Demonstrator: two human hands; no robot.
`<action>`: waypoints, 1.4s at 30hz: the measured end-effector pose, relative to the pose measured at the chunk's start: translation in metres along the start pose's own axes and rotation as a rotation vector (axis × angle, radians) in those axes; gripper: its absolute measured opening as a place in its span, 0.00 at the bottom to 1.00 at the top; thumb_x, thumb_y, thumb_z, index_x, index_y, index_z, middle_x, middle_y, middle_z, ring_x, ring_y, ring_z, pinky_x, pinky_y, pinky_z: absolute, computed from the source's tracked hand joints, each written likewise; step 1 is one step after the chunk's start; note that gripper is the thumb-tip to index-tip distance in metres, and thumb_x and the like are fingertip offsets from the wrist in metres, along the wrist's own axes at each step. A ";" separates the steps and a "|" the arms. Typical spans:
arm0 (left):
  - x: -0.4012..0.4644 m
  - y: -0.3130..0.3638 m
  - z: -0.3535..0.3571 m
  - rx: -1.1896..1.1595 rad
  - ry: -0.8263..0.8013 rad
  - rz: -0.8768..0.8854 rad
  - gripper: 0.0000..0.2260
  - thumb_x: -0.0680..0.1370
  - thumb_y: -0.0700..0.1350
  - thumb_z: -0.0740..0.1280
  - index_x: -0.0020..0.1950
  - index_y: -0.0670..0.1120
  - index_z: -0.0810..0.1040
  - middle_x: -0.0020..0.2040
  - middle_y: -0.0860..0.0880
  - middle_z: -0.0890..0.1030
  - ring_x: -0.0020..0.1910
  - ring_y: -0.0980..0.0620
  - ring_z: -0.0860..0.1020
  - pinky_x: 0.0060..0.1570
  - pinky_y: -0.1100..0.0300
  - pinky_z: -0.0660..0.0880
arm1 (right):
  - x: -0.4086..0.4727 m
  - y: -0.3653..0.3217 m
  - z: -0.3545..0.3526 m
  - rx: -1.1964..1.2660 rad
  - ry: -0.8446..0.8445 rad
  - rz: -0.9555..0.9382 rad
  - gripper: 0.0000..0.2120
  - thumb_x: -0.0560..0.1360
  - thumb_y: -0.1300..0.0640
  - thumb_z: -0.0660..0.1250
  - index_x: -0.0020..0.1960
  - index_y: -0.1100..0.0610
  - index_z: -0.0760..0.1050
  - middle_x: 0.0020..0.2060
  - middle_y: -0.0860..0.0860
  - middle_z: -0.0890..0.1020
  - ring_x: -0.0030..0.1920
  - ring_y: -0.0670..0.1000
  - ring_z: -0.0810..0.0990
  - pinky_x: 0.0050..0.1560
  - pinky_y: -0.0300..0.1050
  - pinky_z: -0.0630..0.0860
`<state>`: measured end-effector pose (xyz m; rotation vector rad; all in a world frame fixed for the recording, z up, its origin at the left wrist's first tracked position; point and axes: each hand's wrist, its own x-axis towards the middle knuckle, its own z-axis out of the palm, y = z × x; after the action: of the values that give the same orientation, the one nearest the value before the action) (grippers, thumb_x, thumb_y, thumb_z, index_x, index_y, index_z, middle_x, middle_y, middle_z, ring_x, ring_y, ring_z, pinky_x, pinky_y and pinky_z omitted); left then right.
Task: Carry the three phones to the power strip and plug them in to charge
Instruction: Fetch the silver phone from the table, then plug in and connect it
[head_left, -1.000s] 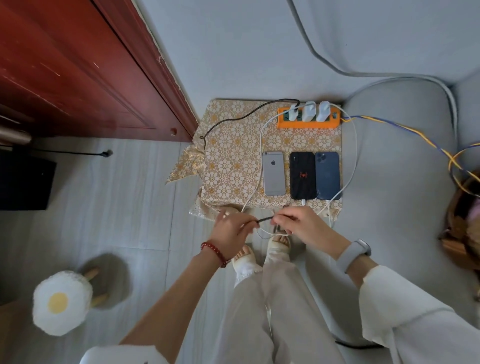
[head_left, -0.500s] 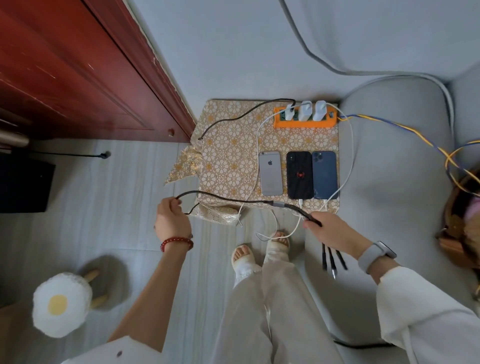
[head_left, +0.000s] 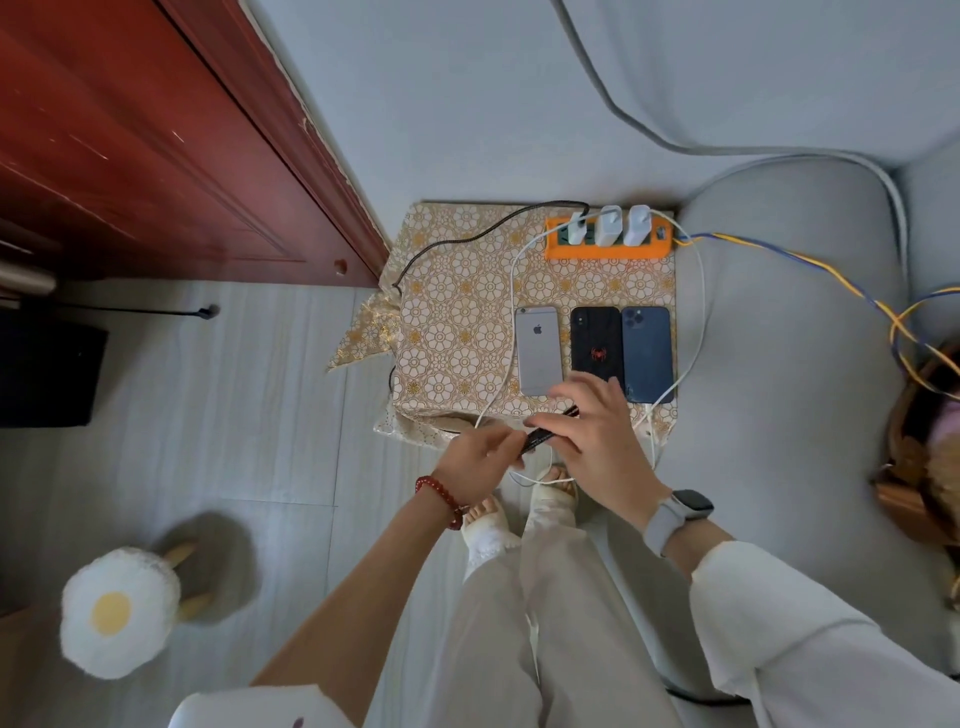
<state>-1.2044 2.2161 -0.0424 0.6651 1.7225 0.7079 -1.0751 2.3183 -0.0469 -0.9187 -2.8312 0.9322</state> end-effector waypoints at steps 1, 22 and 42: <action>0.000 -0.001 0.000 -0.017 0.008 0.011 0.12 0.78 0.46 0.59 0.41 0.47 0.79 0.34 0.47 0.79 0.39 0.45 0.76 0.51 0.50 0.75 | 0.000 0.000 0.002 -0.039 0.029 0.027 0.15 0.67 0.64 0.70 0.53 0.54 0.80 0.57 0.58 0.77 0.63 0.64 0.70 0.63 0.73 0.61; -0.004 -0.034 -0.001 0.081 -0.058 0.026 0.09 0.78 0.37 0.57 0.45 0.40 0.77 0.41 0.46 0.81 0.38 0.55 0.74 0.44 0.67 0.71 | 0.030 -0.012 -0.001 1.324 -0.011 0.771 0.06 0.73 0.60 0.66 0.48 0.56 0.80 0.40 0.50 0.81 0.40 0.48 0.76 0.37 0.40 0.71; 0.023 -0.086 0.042 0.144 -0.371 -0.719 0.11 0.77 0.43 0.56 0.46 0.39 0.74 0.55 0.41 0.82 0.39 0.50 0.78 0.38 0.63 0.74 | 0.001 0.040 0.098 0.322 -0.245 0.995 0.12 0.73 0.55 0.63 0.39 0.64 0.76 0.41 0.63 0.83 0.45 0.62 0.81 0.47 0.50 0.78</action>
<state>-1.1758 2.1815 -0.1307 0.2118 1.5184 -0.0438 -1.0739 2.2923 -0.1497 -2.3259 -2.1427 1.5665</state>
